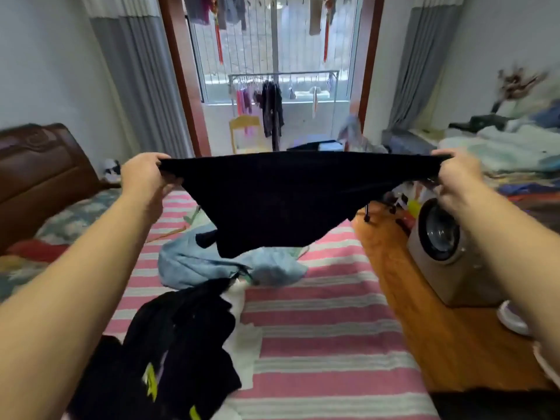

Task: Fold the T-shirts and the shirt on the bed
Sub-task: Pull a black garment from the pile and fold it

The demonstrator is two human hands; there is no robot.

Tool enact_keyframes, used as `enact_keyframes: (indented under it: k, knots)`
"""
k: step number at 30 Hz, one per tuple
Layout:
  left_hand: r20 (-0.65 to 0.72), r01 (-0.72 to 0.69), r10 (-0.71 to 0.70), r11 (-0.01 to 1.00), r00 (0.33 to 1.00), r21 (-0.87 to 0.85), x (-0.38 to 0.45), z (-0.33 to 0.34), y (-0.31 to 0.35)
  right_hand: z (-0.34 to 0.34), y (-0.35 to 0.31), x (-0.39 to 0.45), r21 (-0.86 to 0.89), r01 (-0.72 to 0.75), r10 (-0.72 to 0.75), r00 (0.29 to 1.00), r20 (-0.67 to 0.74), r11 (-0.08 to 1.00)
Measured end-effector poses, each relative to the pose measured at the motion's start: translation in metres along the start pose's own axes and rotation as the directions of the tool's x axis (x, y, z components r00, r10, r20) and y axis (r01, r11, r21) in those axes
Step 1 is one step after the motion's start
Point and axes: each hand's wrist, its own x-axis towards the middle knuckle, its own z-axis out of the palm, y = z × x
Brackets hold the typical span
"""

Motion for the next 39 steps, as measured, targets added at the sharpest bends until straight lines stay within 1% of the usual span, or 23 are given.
enact_keyframes:
  k: [3,5,6,8,11,13,15,17,18,19,21,22,23,24,25,26,28,32,33,35,37,38,39]
  knots:
    - [-0.013,0.079,-0.078,0.982,0.997,0.17,-0.035,-0.057,-0.102,-0.042,0.096,-0.029,-0.241,-0.035,0.034,0.999,-0.009,0.97]
    - [-0.041,0.195,-0.192,0.926,0.981,0.323,-0.056,-0.1,-0.19,-0.076,0.171,-0.047,-0.322,-0.151,0.173,0.984,0.039,0.934]
    - [-0.067,0.26,-0.254,0.895,0.965,0.363,-0.067,-0.12,-0.235,-0.092,0.209,-0.057,-0.361,-0.208,0.244,0.968,0.056,0.909]
    - [-0.145,0.39,-0.362,0.833,0.921,0.392,-0.091,-0.152,-0.321,-0.117,0.283,-0.077,-0.401,-0.33,0.373,0.927,0.033,0.855]
    - [-0.245,0.514,-0.454,0.715,0.857,0.473,-0.124,-0.187,-0.439,-0.155,0.406,-0.099,-0.488,-0.479,0.516,0.854,-0.067,0.73]
    - [-0.311,0.557,-0.467,0.623,0.828,0.549,-0.138,-0.219,-0.519,-0.179,0.494,-0.114,-0.566,-0.529,0.553,0.82,-0.149,0.632]
    - [-0.339,0.552,-0.459,0.489,0.822,0.676,-0.151,-0.251,-0.595,-0.202,0.57,-0.131,-0.642,-0.537,0.576,0.798,-0.177,0.547]
    - [-0.334,0.521,-0.452,0.39,0.827,0.759,-0.164,-0.269,-0.641,-0.21,0.617,-0.146,-0.739,-0.511,0.575,0.792,-0.206,0.439]
    - [-0.32,0.479,-0.418,0.361,0.85,0.8,-0.168,-0.271,-0.653,-0.21,0.63,-0.152,-0.77,-0.489,0.558,0.802,-0.212,0.41]
    - [-0.29,0.422,-0.367,0.357,0.884,0.833,-0.171,-0.268,-0.66,-0.209,0.643,-0.157,-0.786,-0.454,0.509,0.834,-0.21,0.419]
    - [-0.179,0.277,-0.263,0.403,0.948,0.872,-0.168,-0.262,-0.673,-0.206,0.66,-0.164,-0.803,-0.359,0.362,0.912,-0.193,0.475]
    - [-0.131,0.214,-0.214,0.434,0.968,0.875,-0.165,-0.26,-0.682,-0.204,0.671,-0.167,-0.838,-0.29,0.279,0.945,-0.173,0.463]
    - [-0.099,0.164,-0.168,0.439,0.981,0.883,-0.163,-0.259,-0.693,-0.2,0.681,-0.172,-0.881,-0.221,0.197,0.969,-0.149,0.419]
    - [-0.081,0.121,-0.111,0.419,0.99,0.9,-0.162,-0.259,-0.704,-0.195,0.692,-0.176,-0.911,-0.17,0.11,0.984,-0.138,0.375]
    - [-0.074,0.088,-0.049,0.387,0.996,0.918,-0.165,-0.259,-0.714,-0.191,0.702,-0.18,-0.925,-0.148,0.038,0.989,-0.144,0.351]
    - [-0.071,0.059,0.021,0.359,0.997,0.931,-0.168,-0.259,-0.723,-0.187,0.71,-0.184,-0.925,-0.142,-0.027,0.986,-0.162,0.353]
    - [-0.066,0.012,0.147,0.342,0.987,0.94,-0.174,-0.258,-0.736,-0.183,0.725,-0.188,-0.903,-0.145,-0.102,0.974,-0.202,0.403]
    - [-0.058,-0.07,0.268,0.442,0.962,0.894,-0.182,-0.265,-0.746,-0.189,0.734,-0.196,-0.845,-0.039,-0.206,0.963,-0.175,0.533]
    - [-0.051,-0.08,0.262,0.463,0.964,0.883,-0.182,-0.268,-0.745,-0.193,0.73,-0.197,-0.839,-0.031,-0.202,0.965,-0.167,0.544]
    - [-0.101,-0.005,0.163,0.548,0.981,0.836,-0.184,-0.27,-0.732,-0.204,0.718,-0.195,-0.813,-0.061,-0.135,0.976,-0.169,0.579]
    - [-0.208,0.186,-0.059,0.724,0.976,0.664,-0.182,-0.272,-0.708,-0.217,0.701,-0.184,-0.718,-0.148,0.006,0.98,-0.197,0.68]
    - [-0.226,0.279,-0.178,0.767,0.958,0.578,-0.178,-0.276,-0.699,-0.224,0.691,-0.177,-0.672,-0.191,0.077,0.978,-0.196,0.716]
    - [-0.207,0.323,-0.249,0.782,0.946,0.533,-0.178,-0.279,-0.687,-0.232,0.683,-0.171,-0.662,-0.206,0.125,0.978,-0.169,0.721]
